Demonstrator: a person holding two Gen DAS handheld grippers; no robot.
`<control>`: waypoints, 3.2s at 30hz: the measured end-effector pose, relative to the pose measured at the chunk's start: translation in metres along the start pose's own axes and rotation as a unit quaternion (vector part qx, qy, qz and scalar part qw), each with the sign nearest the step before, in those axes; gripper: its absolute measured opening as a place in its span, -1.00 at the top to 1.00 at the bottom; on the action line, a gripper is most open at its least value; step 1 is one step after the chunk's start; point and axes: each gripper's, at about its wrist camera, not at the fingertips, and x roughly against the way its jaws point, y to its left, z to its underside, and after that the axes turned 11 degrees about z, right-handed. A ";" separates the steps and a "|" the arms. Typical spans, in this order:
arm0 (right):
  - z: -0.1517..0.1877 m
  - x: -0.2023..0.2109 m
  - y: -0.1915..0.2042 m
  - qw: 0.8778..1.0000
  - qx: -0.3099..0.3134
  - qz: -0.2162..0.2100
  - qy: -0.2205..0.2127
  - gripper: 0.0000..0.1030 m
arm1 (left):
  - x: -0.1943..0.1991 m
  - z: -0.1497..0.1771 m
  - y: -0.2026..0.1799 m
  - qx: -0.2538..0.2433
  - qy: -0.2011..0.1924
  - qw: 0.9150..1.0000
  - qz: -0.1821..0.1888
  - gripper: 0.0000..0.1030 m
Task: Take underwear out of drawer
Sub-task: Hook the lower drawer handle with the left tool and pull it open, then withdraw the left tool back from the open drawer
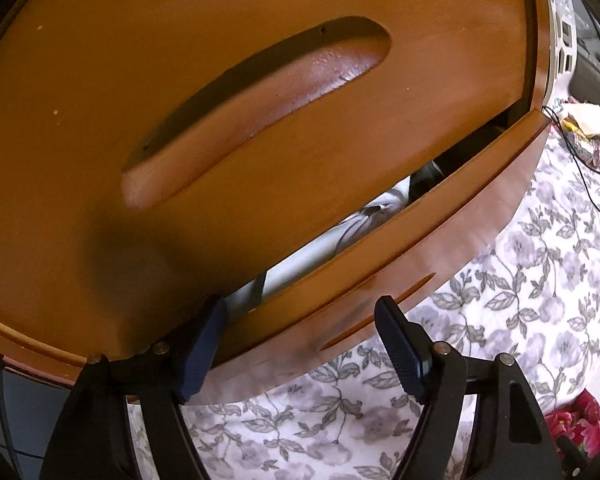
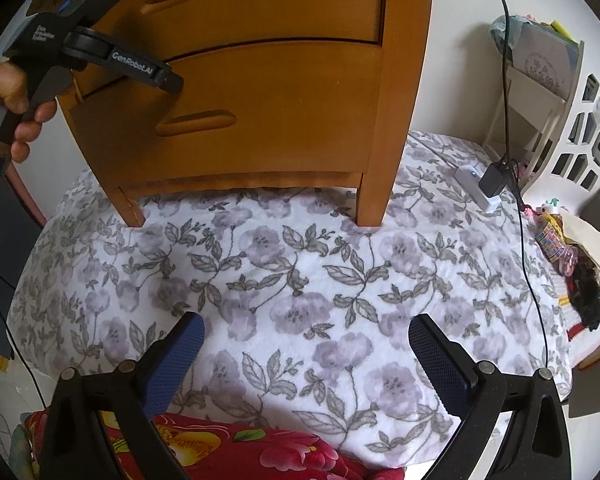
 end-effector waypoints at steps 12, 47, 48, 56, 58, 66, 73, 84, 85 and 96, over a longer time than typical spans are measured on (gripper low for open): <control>0.000 -0.006 0.004 1.000 0.008 -0.006 0.007 -1.00 | 0.006 -0.008 0.001 -0.028 0.032 0.999 0.024 -0.50; 0.012 0.022 0.009 1.000 0.028 0.007 -0.007 -1.00 | 0.049 0.032 -0.013 -0.027 0.047 0.994 0.099 -0.52; 0.013 0.024 0.008 1.000 0.028 0.008 -0.007 -1.00 | 0.052 0.034 -0.014 -0.027 0.047 0.994 0.100 -0.52; 0.016 0.036 0.010 0.999 0.034 0.015 -0.016 -1.00 | 0.067 0.043 -0.013 -0.025 0.041 0.992 0.114 -0.52; 0.016 0.040 0.010 0.999 0.036 0.016 -0.018 -1.00 | 0.069 0.042 -0.016 -0.025 0.040 0.992 0.115 -0.52; 0.018 0.051 0.006 0.999 0.037 0.014 -0.025 -1.00 | 0.072 0.047 -0.005 -0.013 0.035 0.990 0.133 -0.52; 0.018 0.060 0.009 0.998 0.042 0.020 -0.029 -1.00 | 0.071 0.046 -0.002 -0.016 0.029 0.990 0.135 -0.54; 0.019 0.066 0.008 0.998 0.044 0.022 -0.034 -1.00 | 0.083 0.043 0.014 -0.006 0.017 0.991 0.129 -0.55; 0.020 0.066 0.008 0.998 0.044 0.021 -0.034 -1.00 | 0.085 0.046 0.010 0.000 0.014 0.991 0.132 -0.56; 0.020 0.064 0.008 0.998 0.046 0.021 -0.029 -1.00 | 0.136 0.069 0.024 0.104 -0.080 0.982 0.134 -0.56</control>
